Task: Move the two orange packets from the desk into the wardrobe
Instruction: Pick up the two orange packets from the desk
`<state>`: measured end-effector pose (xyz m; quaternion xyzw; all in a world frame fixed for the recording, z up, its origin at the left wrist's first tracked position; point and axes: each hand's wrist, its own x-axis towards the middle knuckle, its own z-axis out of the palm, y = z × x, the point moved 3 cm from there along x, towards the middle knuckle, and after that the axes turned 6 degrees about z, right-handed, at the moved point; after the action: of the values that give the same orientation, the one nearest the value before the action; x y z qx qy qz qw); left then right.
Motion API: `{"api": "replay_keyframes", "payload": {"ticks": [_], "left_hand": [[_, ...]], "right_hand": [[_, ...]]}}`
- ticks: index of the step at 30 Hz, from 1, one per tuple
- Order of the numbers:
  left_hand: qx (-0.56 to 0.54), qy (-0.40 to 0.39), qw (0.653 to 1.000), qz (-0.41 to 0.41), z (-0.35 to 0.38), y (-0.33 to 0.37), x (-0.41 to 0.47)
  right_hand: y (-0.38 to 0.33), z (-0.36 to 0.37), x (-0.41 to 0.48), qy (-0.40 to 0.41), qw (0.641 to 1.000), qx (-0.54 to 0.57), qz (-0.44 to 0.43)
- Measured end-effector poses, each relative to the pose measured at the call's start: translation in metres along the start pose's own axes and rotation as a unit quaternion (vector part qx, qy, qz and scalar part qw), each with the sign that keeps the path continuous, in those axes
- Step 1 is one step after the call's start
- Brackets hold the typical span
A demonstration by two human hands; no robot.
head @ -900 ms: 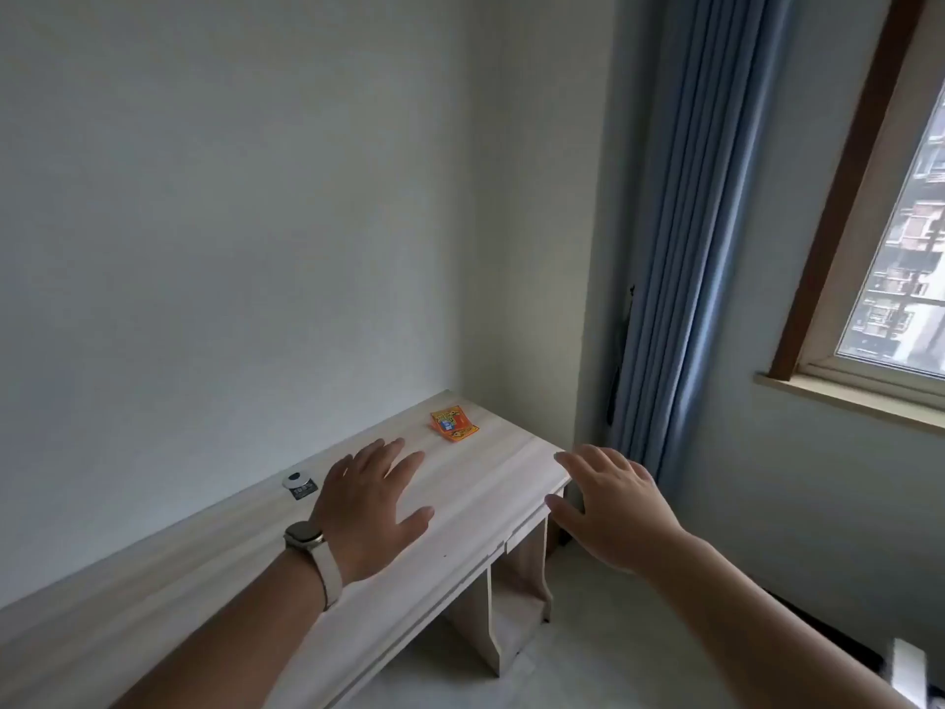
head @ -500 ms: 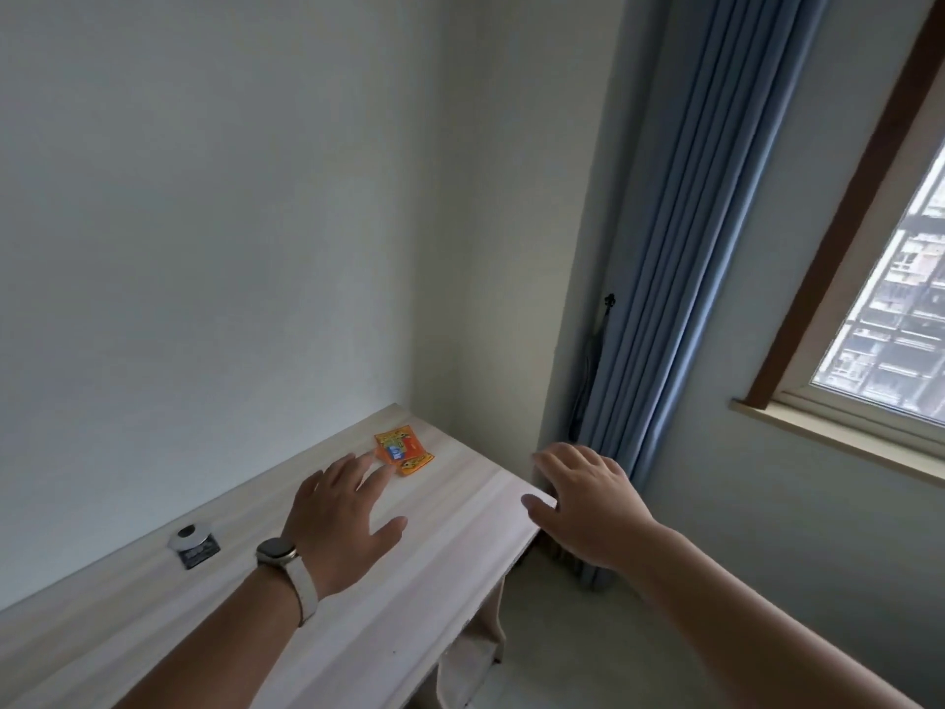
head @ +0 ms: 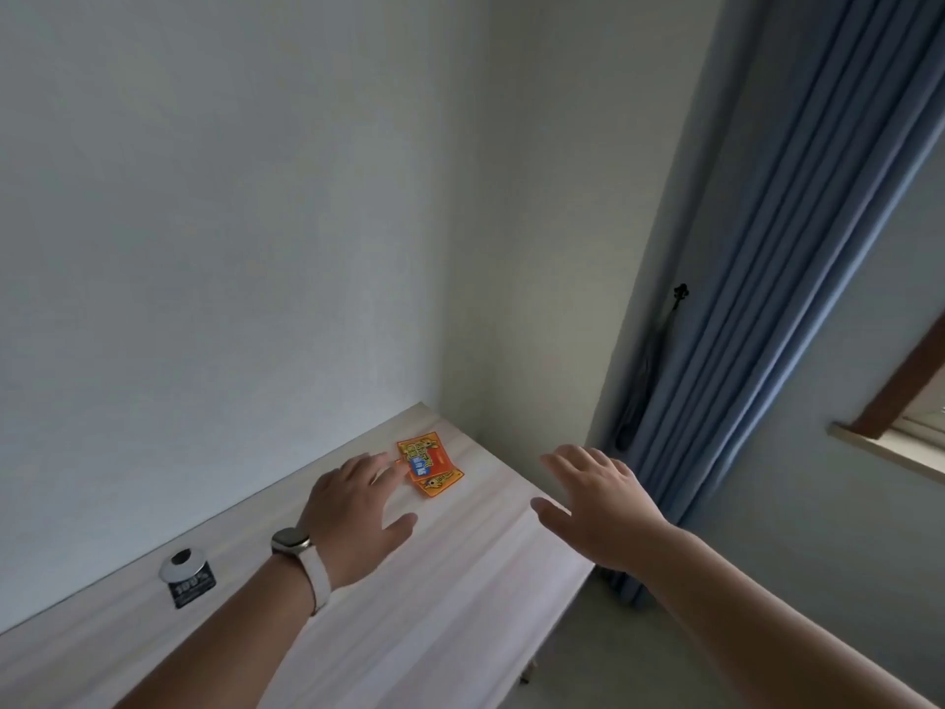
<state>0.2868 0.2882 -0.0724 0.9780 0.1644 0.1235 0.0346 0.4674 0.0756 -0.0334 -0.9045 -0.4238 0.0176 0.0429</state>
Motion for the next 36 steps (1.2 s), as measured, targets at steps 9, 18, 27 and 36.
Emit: {"api": "replay_keyframes", "payload": {"ticks": [9, 18, 27, 36], "left_hand": [[0.001, -0.078, 0.989, -0.125, 0.059, -0.005, 0.061], [-0.012, -0.094, 0.962, -0.256, 0.095, 0.021, 0.121], [-0.194, -0.059, 0.882, -0.426, 0.126, 0.015, 0.117], [-0.317, -0.040, 0.834, -0.451, 0.176, -0.011, 0.138]], "right_hand": [[0.042, 0.066, 0.120, -0.076, 0.992, 0.050, -0.082], [0.089, 0.099, 0.225, -0.152, 0.969, 0.056, -0.185], [0.074, 0.136, 0.265, -0.241, 0.944, 0.094, -0.202], [0.067, 0.154, 0.278, -0.282, 0.939, 0.160, -0.113]]}}
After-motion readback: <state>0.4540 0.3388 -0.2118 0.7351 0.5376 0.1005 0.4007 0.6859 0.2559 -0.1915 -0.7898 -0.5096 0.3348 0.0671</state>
